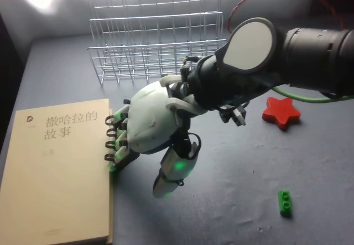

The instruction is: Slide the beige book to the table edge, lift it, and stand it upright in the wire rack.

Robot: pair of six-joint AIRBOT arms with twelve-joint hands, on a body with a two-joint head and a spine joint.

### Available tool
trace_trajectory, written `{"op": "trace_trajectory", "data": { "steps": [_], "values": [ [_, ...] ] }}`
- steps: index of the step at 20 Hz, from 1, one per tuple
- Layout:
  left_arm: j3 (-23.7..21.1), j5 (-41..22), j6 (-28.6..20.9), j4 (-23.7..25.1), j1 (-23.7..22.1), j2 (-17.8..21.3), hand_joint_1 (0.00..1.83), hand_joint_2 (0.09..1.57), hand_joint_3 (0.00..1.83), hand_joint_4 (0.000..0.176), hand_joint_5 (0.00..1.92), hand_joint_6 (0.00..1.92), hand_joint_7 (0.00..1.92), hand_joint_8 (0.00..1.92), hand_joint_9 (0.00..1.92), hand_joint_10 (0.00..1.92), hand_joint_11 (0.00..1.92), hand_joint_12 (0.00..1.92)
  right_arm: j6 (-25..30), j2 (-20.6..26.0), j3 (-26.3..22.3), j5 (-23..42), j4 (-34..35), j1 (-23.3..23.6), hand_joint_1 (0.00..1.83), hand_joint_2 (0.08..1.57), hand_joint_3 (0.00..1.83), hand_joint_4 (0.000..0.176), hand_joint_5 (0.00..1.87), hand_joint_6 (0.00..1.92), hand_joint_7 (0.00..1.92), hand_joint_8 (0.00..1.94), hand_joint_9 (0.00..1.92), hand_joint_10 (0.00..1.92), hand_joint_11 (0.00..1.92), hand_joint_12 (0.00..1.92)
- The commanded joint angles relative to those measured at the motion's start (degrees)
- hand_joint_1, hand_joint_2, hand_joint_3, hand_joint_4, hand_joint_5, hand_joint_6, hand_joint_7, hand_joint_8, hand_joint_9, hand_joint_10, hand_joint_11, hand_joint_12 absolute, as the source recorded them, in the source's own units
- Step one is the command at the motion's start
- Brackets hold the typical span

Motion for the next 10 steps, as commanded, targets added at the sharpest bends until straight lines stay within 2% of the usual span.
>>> {"op": "trace_trajectory", "data": {
  "steps": [1, 2, 3, 4, 7, 10],
  "values": [
    [0.16, 0.26, -0.12, -3.83, -0.51, 0.28, 0.28, 1.17, 0.0, 0.0, 0.26, 0.0, 0.26, 0.0, 0.25, 0.0, 0.0, 0.57, 0.17, -0.21, 0.39, -1.78, 2.07, 0.16, 0.23, 1.17, 0.0, 0.0, 0.27, 0.0, 0.28, 0.0, 0.25, 0.0, 0.0, 0.72],
    [0.16, 2.87, -0.12, -4.67, -0.49, 0.0, 0.28, 1.17, 0.0, 0.0, 0.26, 0.0, 0.26, 0.0, 0.25, 0.0, 0.0, 0.57, 0.15, -0.51, 0.64, -1.93, 2.07, 0.09, 0.23, 1.17, 0.0, 0.0, 0.27, 0.0, 0.28, 0.0, 0.25, 0.0, 0.0, 0.72],
    [0.16, 5.49, -0.18, -5.7, -0.38, -0.33, 0.11, 1.18, 0.0, 0.0, 0.27, 0.0, 0.28, 0.01, 0.25, 0.0, 0.0, 0.54, 0.16, -0.69, 0.92, -2.23, 2.07, 0.07, 0.18, 1.18, 0.0, 0.0, 0.23, 0.0, 0.24, 0.0, 0.22, 0.0, 0.0, 0.65],
    [0.17, 6.8, -0.18, -6.5, -0.21, -0.7, 0.08, 1.18, 0.0, 0.0, 0.27, 0.0, 0.28, 0.01, 0.25, 0.0, 0.0, 0.53, 0.16, -0.88, 1.23, -2.23, 2.07, 0.09, 0.16, 1.18, 0.0, 0.0, 0.22, 0.0, 0.24, 0.0, 0.21, 0.0, 0.0, 0.63],
    [-0.05, 10.02, 0.31, -9.83, 0.2, -1.46, 0.07, 1.18, 0.0, 0.0, 0.27, 0.0, 0.29, 0.01, 0.25, 0.0, 0.0, 0.53, 0.03, -1.88, 2.67, -2.26, 2.07, 0.43, 0.16, 1.18, 0.0, 0.0, 0.22, 0.0, 0.23, 0.0, 0.21, 0.0, 0.0, 0.62],
    [-0.78, 11.58, 5.74, -17.52, 0.49, -1.64, 0.13, 1.18, 0.0, 0.0, 0.29, 0.0, 0.29, 0.0, 0.29, 0.01, 0.0, 0.57, 0.16, -2.1, 2.96, -2.61, 2.07, 0.53, 0.19, 1.18, 0.0, 0.0, 0.22, 0.0, 0.22, 0.0, 0.2, 0.0, 0.0, 0.59]
  ]
}}
